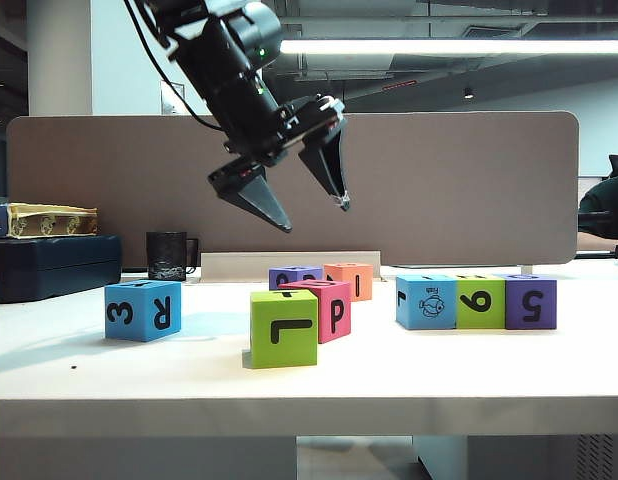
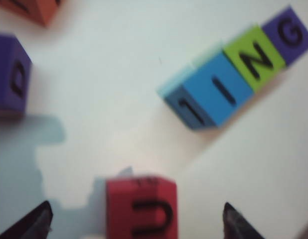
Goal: Select the appropriate blocks from the scattered letter blocks on the table and arrange them in a row to spell out "TURING".
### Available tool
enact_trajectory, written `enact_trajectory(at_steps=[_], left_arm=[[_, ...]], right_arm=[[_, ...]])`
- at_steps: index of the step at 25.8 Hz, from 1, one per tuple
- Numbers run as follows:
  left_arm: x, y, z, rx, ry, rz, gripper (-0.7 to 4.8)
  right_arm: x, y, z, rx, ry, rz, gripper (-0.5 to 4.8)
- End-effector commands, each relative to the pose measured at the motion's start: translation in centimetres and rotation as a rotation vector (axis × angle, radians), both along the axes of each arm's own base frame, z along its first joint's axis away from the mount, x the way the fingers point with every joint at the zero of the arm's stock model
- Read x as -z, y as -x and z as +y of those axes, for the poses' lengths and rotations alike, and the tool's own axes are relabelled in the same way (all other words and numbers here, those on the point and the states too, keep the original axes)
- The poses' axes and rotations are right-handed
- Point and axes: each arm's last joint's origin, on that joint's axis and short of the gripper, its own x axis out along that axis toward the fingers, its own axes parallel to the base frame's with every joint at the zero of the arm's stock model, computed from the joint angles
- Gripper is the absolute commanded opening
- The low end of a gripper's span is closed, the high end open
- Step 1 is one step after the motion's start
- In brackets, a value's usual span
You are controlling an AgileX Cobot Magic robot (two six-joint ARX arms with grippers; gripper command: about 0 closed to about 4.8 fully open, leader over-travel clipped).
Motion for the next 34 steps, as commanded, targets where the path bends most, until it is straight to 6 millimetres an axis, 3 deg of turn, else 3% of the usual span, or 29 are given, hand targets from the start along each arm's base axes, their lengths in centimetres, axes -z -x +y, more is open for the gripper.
enact_trajectory(at_steps=[1,6,10,13,15,18,20,24,34], left_arm=[[-0.9,1.9,0.5,0.039,-0.064,0.08,4.28],[-0.5,3.5,1.1,0.063,-0.157,0.212,4.28],[-0.1,4.7,1.0,-0.051,-0.242,0.336,4.22],[0.0,5.1,0.5,-0.095,-0.241,0.36,3.68],[0.0,5.6,-0.2,-0.092,-0.242,0.365,3.6],[-0.1,6.2,-1.3,-0.06,-0.247,0.345,3.6],[-0.2,6.1,-2.2,-0.024,-0.265,0.241,3.6],[-0.1,5.8,-1.6,-0.124,-0.406,0.144,3.32],[-0.5,5.0,-2.2,-0.067,-0.324,0.059,3.32]], right_arm=[[-0.3,0.0,0.0,-0.001,0.003,-0.022,-0.01],[-0.3,0.0,0.0,-0.001,0.003,-0.022,-0.01],[-0.3,0.0,0.0,-0.001,0.003,-0.025,-0.01],[-0.3,0.0,0.0,0.0,0.003,-0.024,-0.01],[-0.3,0.0,0.0,-0.001,0.003,-0.026,-0.01],[-0.4,0.0,0.0,-0.001,0.002,-0.033,-0.01],[-0.5,0.0,0.0,-0.001,0.003,-0.043,-0.01],[-0.6,-0.1,0.0,-0.001,0.002,-0.053,-0.01],[-0.6,-0.1,0.0,-0.004,0.002,-0.053,-0.01]])
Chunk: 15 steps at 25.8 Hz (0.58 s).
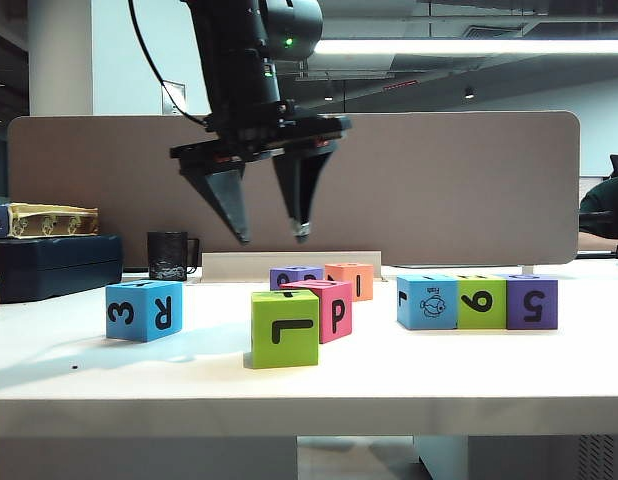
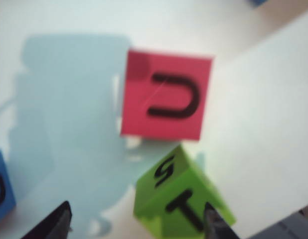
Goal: Select the appropriate blocks from the scattered letter blocks on the table and arrange them in a row to spell out "TURING".
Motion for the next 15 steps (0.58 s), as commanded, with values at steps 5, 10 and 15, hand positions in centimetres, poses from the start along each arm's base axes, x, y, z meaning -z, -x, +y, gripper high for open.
enact_trajectory(at_steps=[5,10,15], left_arm=[[-0.3,-0.8,-0.7,0.073,0.055,-0.094,3.41],[1.0,-1.5,-1.4,0.157,0.048,-0.111,3.42],[3.6,-2.5,-2.0,0.222,0.004,-0.096,3.45]], right_arm=[[-0.3,0.0,0.0,-0.003,0.002,-0.024,-0.01],[-0.3,0.0,0.0,-0.003,0.002,-0.024,-0.01],[-0.3,0.0,0.0,-0.003,0.002,-0.024,-0.01]])
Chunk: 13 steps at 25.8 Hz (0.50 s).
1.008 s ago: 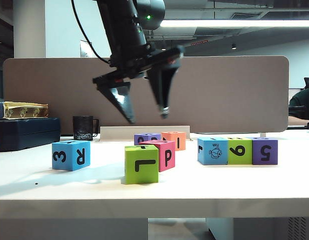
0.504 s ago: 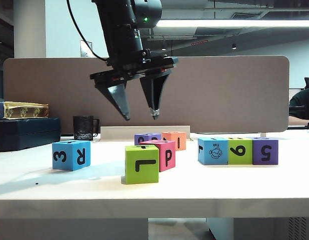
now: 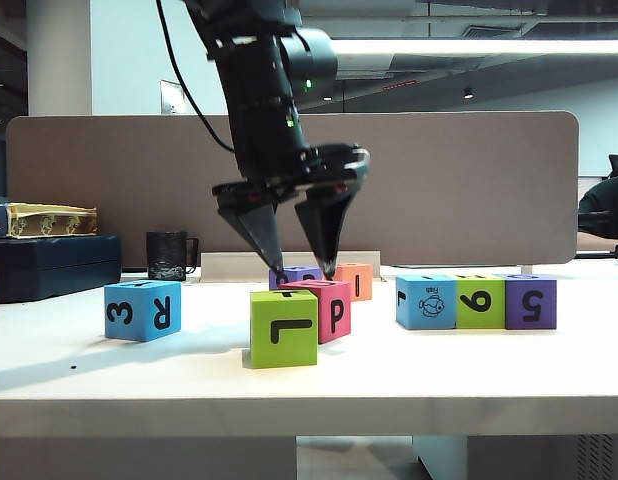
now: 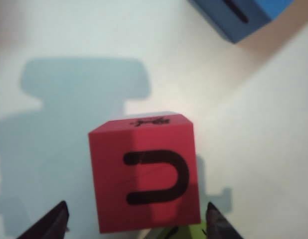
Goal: Select the appropriate blocks from the scattered letter blocks on the table and arrange them in a row to spell out "TURING".
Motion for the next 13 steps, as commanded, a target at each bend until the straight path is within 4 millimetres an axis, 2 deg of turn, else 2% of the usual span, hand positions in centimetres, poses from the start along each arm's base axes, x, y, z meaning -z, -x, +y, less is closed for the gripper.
enact_trajectory(at_steps=[1,8,13], left_arm=[[0.5,-0.3,-0.3,0.036,-0.002,-0.02,3.45],[1.8,-0.7,-0.6,0.036,-0.017,0.001,3.43],[2.1,-0.8,-0.6,0.147,-0.06,-0.027,3.37]], right_arm=[[-0.3,0.0,0.0,-0.003,0.002,-0.023,-0.01],[-0.3,0.0,0.0,-0.003,0.002,-0.023,-0.01],[-0.3,0.0,0.0,-0.002,0.002,-0.023,-0.01]])
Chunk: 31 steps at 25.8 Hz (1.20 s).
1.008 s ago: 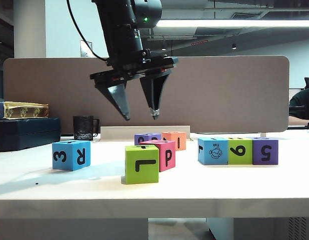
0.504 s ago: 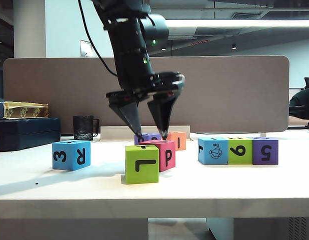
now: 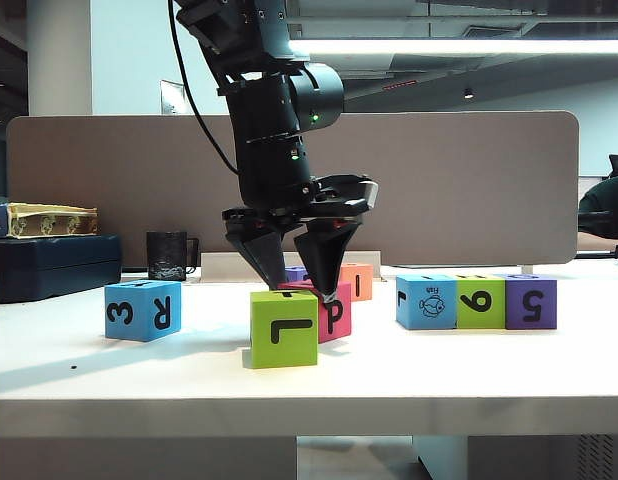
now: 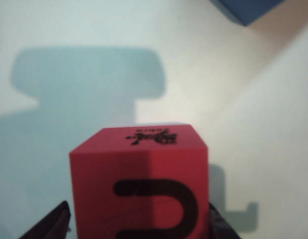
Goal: Select the appropriate blocks from the scattered letter blocks on the table and arrange them in a row to spell out "TURING".
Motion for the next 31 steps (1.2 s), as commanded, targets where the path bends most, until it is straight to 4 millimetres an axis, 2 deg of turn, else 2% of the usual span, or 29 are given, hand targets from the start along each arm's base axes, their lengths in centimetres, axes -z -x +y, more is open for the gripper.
enact_trajectory(at_steps=[1,5,17,22,27,31], left_arm=[[-0.3,0.0,-0.1,0.096,-0.023,-0.037,3.27],[-0.3,0.1,0.0,0.142,-0.044,-0.039,2.66],[-0.4,-0.4,0.1,0.356,-0.189,-0.171,2.67],[-0.6,-1.1,0.2,0.389,-0.175,-0.23,2.66],[-0.6,-1.3,0.5,0.479,-0.138,-0.226,2.12],[-0.6,-1.4,0.5,0.503,-0.085,-0.212,2.12]], right_arm=[[-0.3,0.0,0.0,-0.002,0.002,-0.023,-0.01],[-0.3,0.0,0.0,-0.002,0.002,-0.023,-0.01],[-0.3,0.0,0.0,-0.003,0.002,-0.022,-0.01],[-0.3,0.0,0.0,-0.003,0.001,-0.019,-0.01],[-0.2,0.0,0.0,-0.003,0.001,-0.011,-0.01],[-0.2,0.1,0.0,-0.017,-0.003,-0.011,-0.01]])
